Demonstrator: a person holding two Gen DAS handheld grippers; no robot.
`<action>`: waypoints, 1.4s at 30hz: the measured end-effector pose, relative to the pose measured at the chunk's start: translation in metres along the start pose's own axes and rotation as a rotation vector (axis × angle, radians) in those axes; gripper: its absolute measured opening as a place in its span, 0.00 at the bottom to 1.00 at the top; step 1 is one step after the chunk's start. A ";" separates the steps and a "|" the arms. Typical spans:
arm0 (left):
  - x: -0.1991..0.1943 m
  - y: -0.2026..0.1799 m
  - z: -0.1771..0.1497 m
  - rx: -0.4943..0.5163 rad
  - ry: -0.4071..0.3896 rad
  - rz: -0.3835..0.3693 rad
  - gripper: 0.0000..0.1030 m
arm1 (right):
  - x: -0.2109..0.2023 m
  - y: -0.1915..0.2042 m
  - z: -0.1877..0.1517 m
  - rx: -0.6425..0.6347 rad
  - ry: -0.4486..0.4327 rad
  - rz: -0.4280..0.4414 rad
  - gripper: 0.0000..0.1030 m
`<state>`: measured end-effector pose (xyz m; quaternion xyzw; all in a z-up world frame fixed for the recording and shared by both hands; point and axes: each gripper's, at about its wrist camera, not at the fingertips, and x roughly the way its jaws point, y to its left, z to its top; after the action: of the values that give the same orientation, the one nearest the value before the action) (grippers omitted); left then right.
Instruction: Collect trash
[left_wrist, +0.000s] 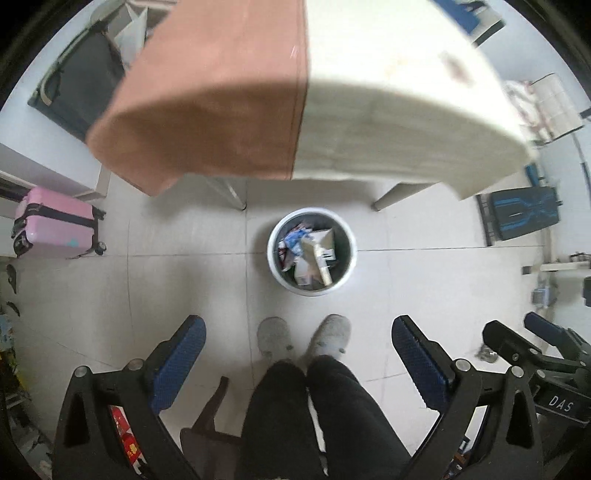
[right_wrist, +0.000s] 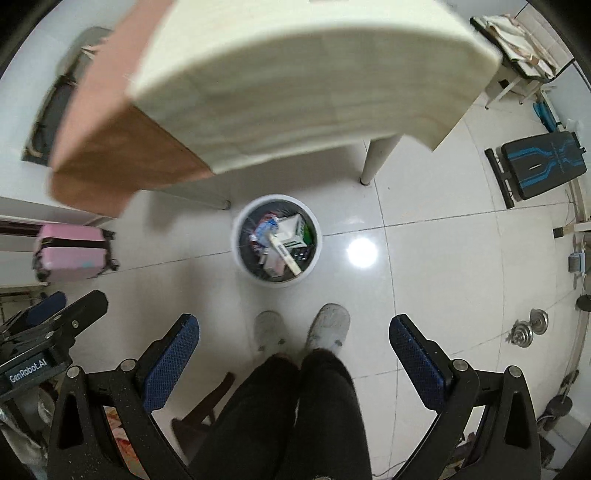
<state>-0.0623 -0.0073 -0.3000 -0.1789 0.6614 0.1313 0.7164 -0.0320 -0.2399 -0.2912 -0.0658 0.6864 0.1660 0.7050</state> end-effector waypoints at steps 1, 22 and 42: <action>-0.021 -0.002 -0.003 0.002 -0.014 -0.014 1.00 | -0.025 0.001 -0.005 -0.003 -0.015 0.014 1.00; -0.221 0.001 -0.044 0.007 -0.206 -0.265 1.00 | -0.286 0.033 -0.068 -0.105 -0.185 0.200 1.00; -0.258 0.007 -0.058 -0.007 -0.250 -0.281 1.00 | -0.317 0.055 -0.069 -0.154 -0.187 0.214 1.00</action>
<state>-0.1409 -0.0137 -0.0476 -0.2543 0.5353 0.0534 0.8037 -0.1161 -0.2557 0.0266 -0.0304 0.6059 0.2977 0.7371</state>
